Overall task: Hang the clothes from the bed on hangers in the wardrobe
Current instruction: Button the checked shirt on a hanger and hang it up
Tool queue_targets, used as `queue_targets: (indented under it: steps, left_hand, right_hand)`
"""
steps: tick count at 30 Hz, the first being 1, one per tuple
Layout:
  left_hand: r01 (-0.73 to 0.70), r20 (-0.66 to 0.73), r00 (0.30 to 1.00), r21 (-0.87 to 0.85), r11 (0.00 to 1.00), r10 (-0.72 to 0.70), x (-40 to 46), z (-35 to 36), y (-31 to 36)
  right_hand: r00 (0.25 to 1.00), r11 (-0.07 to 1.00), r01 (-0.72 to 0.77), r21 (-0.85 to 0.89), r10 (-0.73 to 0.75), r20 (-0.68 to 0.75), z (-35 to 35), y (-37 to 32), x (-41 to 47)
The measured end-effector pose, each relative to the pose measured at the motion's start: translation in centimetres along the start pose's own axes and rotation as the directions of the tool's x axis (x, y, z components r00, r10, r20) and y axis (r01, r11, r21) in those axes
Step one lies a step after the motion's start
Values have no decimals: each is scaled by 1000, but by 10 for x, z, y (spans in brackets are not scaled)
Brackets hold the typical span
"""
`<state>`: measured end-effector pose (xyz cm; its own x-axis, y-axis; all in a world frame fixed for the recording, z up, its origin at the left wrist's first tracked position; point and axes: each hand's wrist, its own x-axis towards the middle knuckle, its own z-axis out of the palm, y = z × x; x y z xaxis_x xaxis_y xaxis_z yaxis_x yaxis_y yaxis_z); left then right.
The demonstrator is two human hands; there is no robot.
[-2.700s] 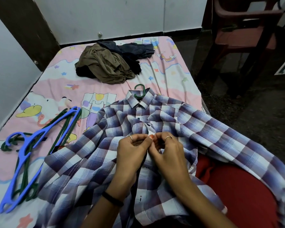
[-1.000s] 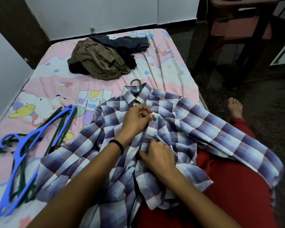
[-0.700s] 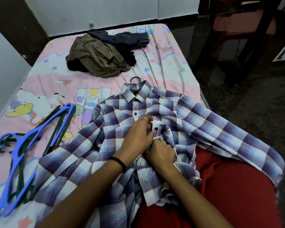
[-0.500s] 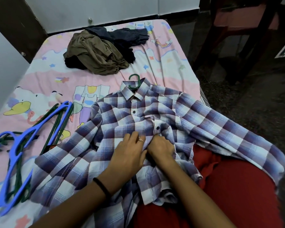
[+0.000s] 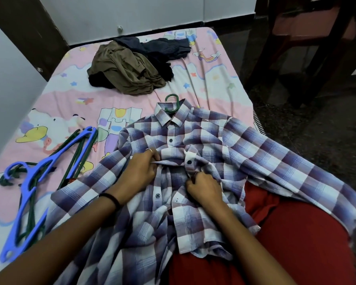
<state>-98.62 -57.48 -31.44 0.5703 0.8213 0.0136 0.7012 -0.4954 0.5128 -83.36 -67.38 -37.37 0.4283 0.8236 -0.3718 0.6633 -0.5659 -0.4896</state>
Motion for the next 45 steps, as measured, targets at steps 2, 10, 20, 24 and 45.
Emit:
queue_targets:
  steps: [2, 10, 20, 24, 45]
  left_hand:
    - [-127, 65, 990, 18, 992, 125, 3, -4, -6]
    - [-327, 225, 919, -27, 945, 325, 6, -7, -8]
    - [-181, 95, 976, -139, 974, 195, -3, 13, 3]
    - [-208, 107, 970, -108, 972, 219, -3, 17, 1]
    - [-221, 55, 975, 190, 957, 215, 0, 32, 4]
  right_hand:
    - [999, 1000, 3, -7, -3, -33, 2, 0, -2]
    - [980, 1000, 20, 6, -18, -199, 5, 0, -13]
    - [976, 997, -46, -60, 32, -214, 9, -6, -1]
    - [982, 994, -25, -103, 5, -191, 11, -8, 0]
    - [954, 996, 79, -39, -87, -287, 1, 2, -22]
